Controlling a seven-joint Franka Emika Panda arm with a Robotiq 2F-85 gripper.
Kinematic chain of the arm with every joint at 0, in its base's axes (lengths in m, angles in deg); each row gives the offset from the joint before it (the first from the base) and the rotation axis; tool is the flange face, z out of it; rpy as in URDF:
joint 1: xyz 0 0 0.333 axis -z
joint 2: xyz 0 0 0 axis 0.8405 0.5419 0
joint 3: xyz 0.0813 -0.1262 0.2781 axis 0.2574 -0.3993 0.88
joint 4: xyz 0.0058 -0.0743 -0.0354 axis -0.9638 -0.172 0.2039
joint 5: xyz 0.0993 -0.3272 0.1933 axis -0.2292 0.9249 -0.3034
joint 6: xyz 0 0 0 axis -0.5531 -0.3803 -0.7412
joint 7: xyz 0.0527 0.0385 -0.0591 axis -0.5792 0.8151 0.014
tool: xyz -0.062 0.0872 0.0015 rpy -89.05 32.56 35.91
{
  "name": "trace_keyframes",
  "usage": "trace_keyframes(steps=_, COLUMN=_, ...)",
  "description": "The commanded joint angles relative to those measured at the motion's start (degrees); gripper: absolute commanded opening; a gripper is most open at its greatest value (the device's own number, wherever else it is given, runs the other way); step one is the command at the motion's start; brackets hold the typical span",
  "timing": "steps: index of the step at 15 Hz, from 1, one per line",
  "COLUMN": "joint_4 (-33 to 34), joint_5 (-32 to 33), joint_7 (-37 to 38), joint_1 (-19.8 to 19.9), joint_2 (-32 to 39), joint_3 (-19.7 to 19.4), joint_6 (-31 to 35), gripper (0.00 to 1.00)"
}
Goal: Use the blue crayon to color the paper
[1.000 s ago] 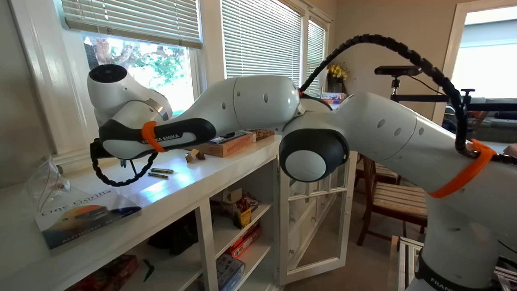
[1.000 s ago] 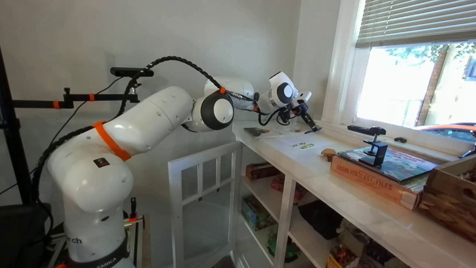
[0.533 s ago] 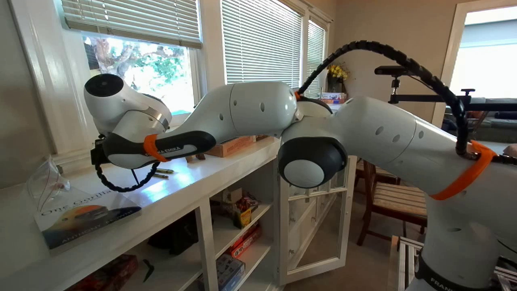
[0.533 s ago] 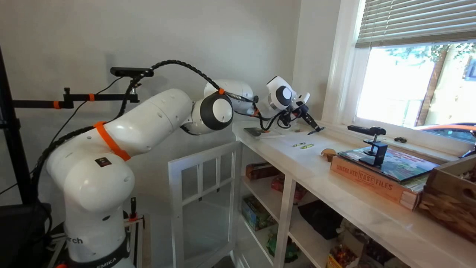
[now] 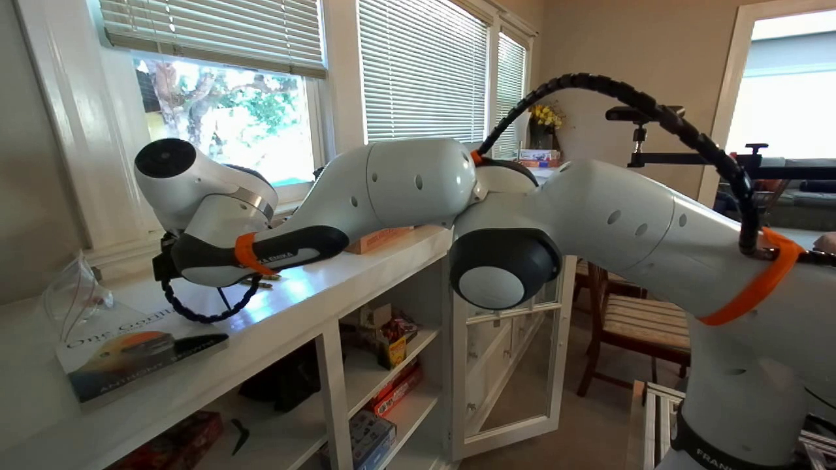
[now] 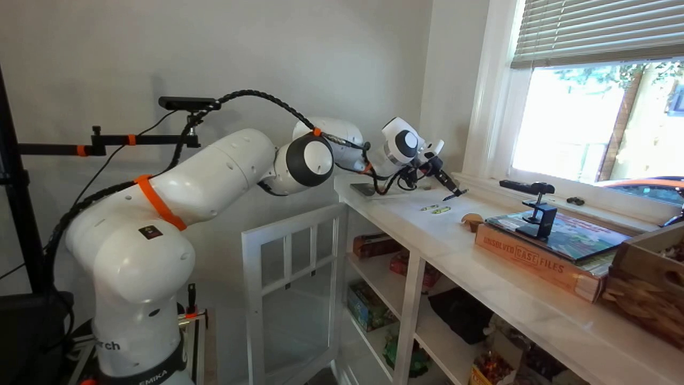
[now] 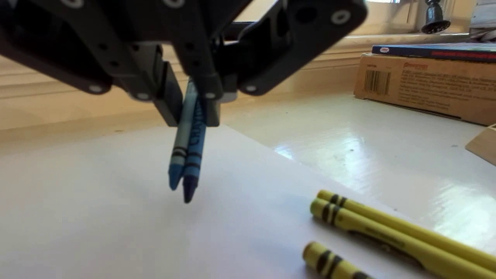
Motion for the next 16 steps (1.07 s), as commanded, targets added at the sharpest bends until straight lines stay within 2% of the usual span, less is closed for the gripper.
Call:
trace_keyframes(steps=1, joint_4=-1.7, joint_5=1.7, joint_7=3.0, joint_1=-1.5, joint_2=0.5, joint_3=-2.0, joint_6=2.0, gripper=0.05)
trace_keyframes(steps=16, joint_4=-2.7, joint_5=1.7, joint_7=3.2, joint_1=-3.2, joint_2=1.3, joint_3=-4.5, joint_6=3.1, gripper=0.05)
